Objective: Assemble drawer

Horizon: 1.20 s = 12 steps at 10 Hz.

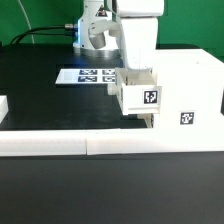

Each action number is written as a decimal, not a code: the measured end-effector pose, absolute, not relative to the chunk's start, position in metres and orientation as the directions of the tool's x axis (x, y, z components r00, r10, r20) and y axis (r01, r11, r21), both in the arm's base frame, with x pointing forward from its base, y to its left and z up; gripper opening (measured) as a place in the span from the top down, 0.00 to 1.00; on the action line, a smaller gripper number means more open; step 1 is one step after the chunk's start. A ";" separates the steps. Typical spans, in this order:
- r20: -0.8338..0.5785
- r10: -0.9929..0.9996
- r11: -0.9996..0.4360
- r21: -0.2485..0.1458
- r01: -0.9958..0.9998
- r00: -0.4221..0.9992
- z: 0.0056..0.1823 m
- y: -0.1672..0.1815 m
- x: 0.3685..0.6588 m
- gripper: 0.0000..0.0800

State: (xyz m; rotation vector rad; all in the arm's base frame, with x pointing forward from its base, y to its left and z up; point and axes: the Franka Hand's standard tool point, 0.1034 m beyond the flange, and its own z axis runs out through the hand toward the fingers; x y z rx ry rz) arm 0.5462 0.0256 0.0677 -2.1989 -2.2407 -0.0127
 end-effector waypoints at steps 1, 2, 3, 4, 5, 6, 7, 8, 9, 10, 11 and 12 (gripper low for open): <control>0.003 1.000 0.019 -0.001 1.000 -0.019 0.073 0.025 0.547 0.28; -0.003 1.000 0.019 -0.006 1.000 -0.019 0.079 0.023 0.547 0.28; -0.010 1.000 0.017 -0.010 1.000 -0.017 0.087 0.020 0.547 0.21; -0.016 1.000 0.014 -0.011 1.000 -0.014 0.095 0.017 0.547 0.19; -0.022 1.000 0.019 -0.018 1.000 -0.019 0.100 0.012 0.547 0.19; -0.027 0.999 0.041 -0.028 0.999 -0.042 0.104 0.001 0.545 0.19; -0.030 0.998 0.056 -0.034 0.998 -0.057 0.107 -0.010 0.544 0.19; -0.030 0.996 0.080 -0.038 0.996 -0.081 0.106 -0.021 0.543 0.19; -0.029 0.996 0.081 -0.040 0.996 -0.082 0.105 -0.031 0.541 0.19; -0.024 0.997 0.071 -0.040 0.997 -0.072 0.105 -0.032 0.541 0.19; -0.020 0.997 0.076 -0.041 0.996 -0.077 0.105 -0.033 0.541 0.19; 0.017 0.996 0.089 -0.040 0.995 -0.088 0.104 -0.039 0.540 0.19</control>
Offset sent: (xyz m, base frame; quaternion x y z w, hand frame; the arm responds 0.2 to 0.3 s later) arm -0.0008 -0.0133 0.0328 0.0225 -0.0236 -0.0030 0.9995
